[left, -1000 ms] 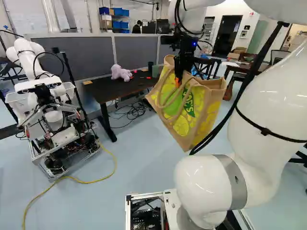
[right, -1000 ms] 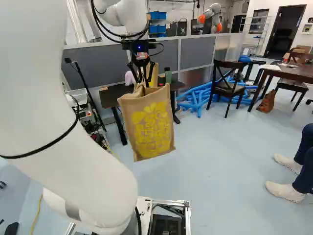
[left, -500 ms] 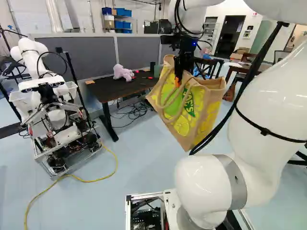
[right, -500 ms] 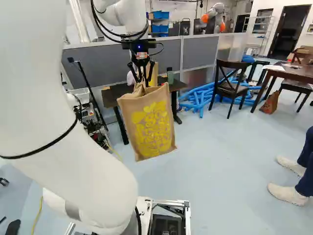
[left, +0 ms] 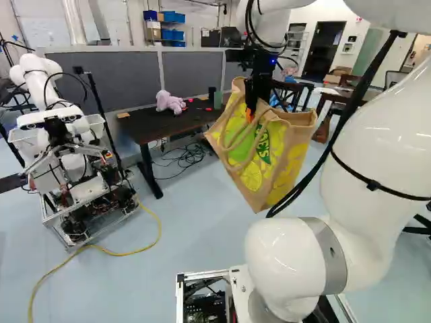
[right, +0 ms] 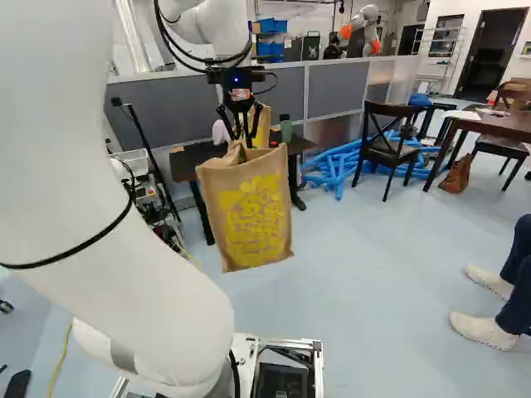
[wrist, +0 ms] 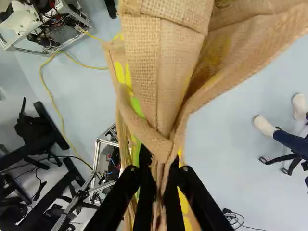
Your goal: Pick up the bag on the ground and place it on the table
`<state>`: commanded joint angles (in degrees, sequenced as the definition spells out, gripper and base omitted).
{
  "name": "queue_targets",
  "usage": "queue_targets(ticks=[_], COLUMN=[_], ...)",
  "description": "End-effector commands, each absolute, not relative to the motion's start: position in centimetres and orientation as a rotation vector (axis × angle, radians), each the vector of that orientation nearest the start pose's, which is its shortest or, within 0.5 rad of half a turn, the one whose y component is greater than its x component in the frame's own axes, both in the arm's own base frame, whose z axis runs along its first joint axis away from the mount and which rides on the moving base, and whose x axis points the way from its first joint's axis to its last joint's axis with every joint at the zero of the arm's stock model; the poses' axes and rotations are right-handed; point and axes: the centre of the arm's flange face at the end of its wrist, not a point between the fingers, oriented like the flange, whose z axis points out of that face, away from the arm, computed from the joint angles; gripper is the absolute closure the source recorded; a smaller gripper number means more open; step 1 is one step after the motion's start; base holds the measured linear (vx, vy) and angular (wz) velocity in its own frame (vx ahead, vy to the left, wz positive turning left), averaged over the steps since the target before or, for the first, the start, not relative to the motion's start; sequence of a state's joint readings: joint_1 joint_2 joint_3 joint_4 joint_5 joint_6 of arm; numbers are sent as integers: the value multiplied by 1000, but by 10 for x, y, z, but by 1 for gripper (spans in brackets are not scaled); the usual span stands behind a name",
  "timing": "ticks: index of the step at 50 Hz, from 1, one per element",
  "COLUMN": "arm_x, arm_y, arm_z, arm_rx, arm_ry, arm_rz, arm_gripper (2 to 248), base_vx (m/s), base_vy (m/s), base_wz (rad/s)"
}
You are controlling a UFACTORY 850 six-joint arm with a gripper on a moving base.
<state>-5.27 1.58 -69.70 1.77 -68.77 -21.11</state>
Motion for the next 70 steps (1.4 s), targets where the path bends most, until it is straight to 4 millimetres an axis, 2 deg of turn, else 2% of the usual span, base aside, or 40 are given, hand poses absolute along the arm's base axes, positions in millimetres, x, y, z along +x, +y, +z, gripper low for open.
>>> queue_targets(ticks=[32, 54, 70], arm_x=[443, 443, 443], arm_y=[-38, -38, -38], arm_z=[669, 669, 669], arm_rx=[-3095, -3095, -3095], arm_ry=[-414, -414, -414], arm_rz=[-77, -77, -77], arm_gripper=[224, 224, 224], base_vx=[124, 210, 215], base_vy=[-175, -42, 41], base_wz=[41, 246, 249])
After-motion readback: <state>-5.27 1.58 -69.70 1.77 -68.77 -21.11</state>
